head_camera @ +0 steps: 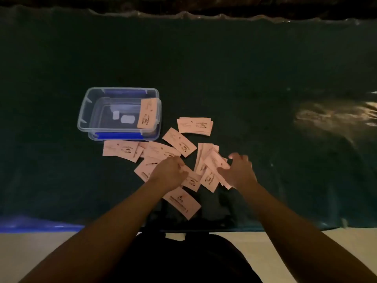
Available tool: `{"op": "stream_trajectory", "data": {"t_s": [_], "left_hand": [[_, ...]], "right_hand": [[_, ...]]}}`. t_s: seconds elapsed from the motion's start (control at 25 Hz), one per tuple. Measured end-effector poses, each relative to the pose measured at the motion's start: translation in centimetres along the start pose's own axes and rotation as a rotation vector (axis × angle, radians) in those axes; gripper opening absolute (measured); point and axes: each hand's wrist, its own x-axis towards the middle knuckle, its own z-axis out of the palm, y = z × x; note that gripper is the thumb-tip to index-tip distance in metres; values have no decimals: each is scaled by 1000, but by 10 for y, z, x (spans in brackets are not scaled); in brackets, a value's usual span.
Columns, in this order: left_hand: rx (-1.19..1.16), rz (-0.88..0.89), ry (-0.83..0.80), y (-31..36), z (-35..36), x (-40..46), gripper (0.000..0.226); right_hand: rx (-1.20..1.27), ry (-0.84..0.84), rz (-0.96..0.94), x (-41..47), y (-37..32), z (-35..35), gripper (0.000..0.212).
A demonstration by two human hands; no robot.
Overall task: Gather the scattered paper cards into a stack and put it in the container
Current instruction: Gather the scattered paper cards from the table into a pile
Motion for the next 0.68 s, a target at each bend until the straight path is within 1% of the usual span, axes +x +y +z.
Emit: {"op": "stream_trajectory", "data": {"t_s": [0.2,0.32,0.52,0.68], "left_hand": [[-168,-32,-12,29,23,20,70],[-259,-59,-31,36,28,32,82],[-348,-63,-105,40,23,40,84],[-385,-87,-176,50,19,40,85]], "right_hand": [[115,-13,46,-9,13,11,75],[169,31,75,-13,9,19,72],[285,77,209,-14,-3,32,71],[392,74,357,-11,-18,42,67]]}}
